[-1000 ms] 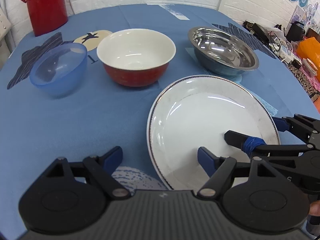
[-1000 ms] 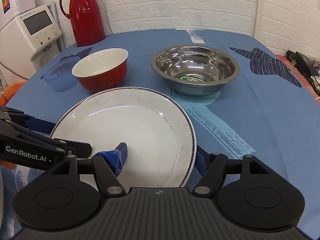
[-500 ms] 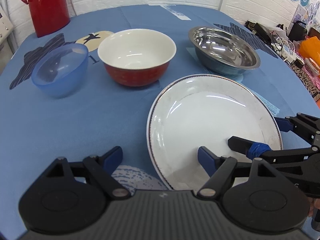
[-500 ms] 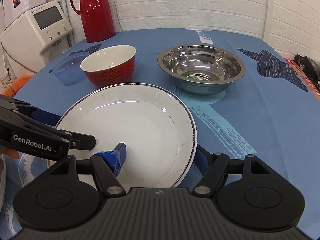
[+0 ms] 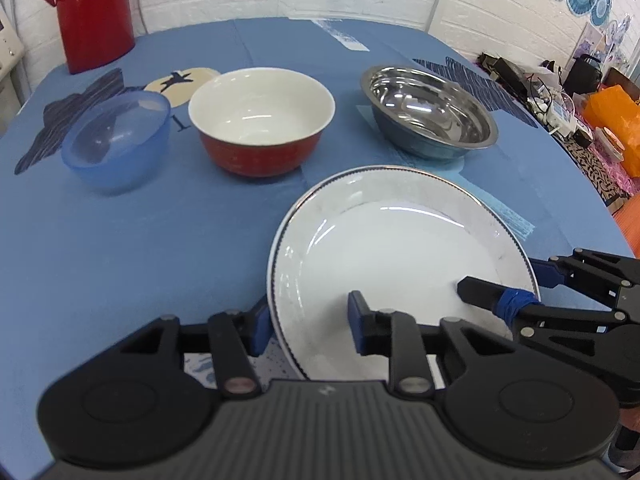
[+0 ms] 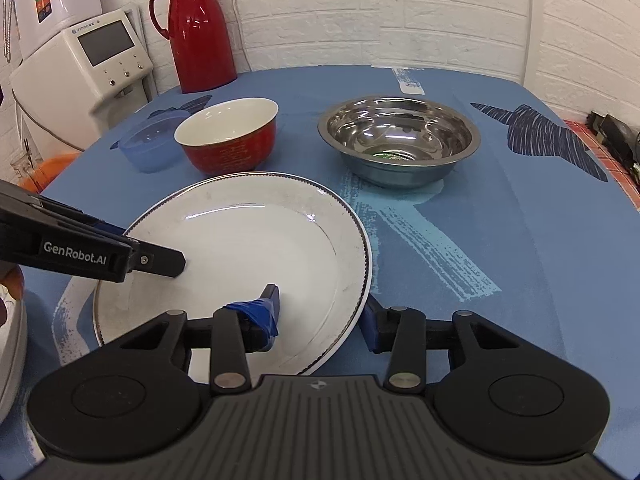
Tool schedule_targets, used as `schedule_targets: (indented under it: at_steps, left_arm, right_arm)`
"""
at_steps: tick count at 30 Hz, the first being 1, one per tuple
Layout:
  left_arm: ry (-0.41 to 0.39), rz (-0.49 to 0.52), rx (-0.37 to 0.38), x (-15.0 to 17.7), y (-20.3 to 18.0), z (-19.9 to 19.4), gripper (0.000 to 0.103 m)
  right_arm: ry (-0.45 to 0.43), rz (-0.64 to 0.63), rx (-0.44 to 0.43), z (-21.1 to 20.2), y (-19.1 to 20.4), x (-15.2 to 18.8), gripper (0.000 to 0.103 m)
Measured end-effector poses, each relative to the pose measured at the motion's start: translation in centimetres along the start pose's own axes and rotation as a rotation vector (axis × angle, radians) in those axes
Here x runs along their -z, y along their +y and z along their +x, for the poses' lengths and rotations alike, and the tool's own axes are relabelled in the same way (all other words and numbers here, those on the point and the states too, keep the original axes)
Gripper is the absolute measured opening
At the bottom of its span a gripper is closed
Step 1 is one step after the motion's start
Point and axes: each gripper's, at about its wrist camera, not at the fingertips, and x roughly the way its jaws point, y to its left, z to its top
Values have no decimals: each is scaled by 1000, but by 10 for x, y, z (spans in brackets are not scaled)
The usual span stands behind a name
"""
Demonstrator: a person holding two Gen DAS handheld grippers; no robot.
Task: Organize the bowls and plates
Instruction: 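Close both tools on the rim of the deep white plate, then carry the deep white plate and lower it onto the plate stack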
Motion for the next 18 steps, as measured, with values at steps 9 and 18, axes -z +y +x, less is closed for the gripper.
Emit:
schedule_targets:
  at_steps: [9,18]
  left_arm:
    - [-74,14,-14,14,2,-67,24]
    - [-174,-24,-62,64,30,-152,24]
  right_arm:
    - [-84,-23,-7,-52,33,-3,31]
    - [-159,-63,-74,-97,100,8,34]
